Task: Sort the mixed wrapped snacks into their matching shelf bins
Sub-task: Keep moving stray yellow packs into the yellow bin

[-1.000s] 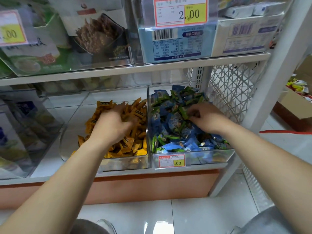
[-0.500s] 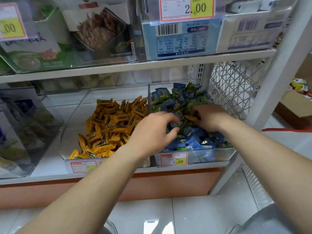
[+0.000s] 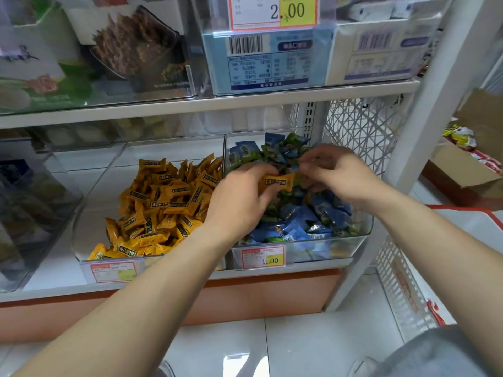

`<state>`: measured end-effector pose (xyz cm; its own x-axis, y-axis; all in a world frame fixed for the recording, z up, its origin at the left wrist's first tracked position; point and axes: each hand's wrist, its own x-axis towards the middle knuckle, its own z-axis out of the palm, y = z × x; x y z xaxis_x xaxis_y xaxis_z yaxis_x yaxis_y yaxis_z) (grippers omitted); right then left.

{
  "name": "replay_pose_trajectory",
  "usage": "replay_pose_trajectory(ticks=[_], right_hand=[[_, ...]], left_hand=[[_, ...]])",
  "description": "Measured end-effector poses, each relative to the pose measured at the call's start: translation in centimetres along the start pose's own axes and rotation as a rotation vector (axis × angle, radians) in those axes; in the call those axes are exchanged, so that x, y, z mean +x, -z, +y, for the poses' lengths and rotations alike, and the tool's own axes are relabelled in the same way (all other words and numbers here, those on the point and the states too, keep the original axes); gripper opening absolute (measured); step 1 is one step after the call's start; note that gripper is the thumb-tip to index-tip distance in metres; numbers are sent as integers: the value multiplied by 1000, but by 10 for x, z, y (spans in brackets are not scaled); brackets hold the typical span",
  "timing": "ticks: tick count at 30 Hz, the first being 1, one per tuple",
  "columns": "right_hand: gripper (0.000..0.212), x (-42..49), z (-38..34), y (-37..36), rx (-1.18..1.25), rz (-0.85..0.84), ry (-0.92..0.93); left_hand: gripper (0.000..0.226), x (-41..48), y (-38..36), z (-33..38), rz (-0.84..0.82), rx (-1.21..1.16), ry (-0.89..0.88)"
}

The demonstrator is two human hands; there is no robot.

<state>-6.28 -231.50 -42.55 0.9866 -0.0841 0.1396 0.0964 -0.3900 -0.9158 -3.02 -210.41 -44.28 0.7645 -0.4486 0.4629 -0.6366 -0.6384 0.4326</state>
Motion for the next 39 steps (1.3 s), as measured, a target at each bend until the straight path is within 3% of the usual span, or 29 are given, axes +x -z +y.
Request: replay_pose_trajectory(ticks=[2, 5, 8, 11, 17, 22, 25, 29, 31, 34, 36, 39], right_hand=[[13, 4, 8, 4, -388, 2, 47], [25, 10, 20, -5, -871, -241, 15], [30, 16, 19, -17, -959, -283, -96], [21, 20, 13, -16, -959, -237, -100], [24, 8, -12, -3, -380, 10, 123], [24, -9, -24, -6, 88, 46, 97], [20, -14, -27, -17, 343, 45, 29], [15, -22, -30, -22, 465, 18, 14], [12, -27, -29, -13, 318, -10, 17], [8, -35, -21, 11, -172, -47, 72], [10, -45, -14, 23, -408, -204, 47], [32, -62, 0, 23, -780, -449, -29]], left_hand=[[29, -1, 2, -5, 12, 48, 36], [27, -3, 6, -12, 29, 100, 51], [23, -5, 8, -15, 22, 91, 47], [20, -5, 9, -14, 30, 28, 85], [22, -2, 17, -9, 88, -300, 201], [23, -1, 19, 2, 83, -641, 317], [18, -1, 15, 10, 81, -674, 325], [35, -9, 12, 20, 2, -543, 199], [33, -13, 11, 20, -19, -417, 140], [34, -18, 15, 13, -82, -325, 132], [33, -23, 18, 7, -135, -279, 120], [30, -28, 22, 3, -169, -267, 112]])
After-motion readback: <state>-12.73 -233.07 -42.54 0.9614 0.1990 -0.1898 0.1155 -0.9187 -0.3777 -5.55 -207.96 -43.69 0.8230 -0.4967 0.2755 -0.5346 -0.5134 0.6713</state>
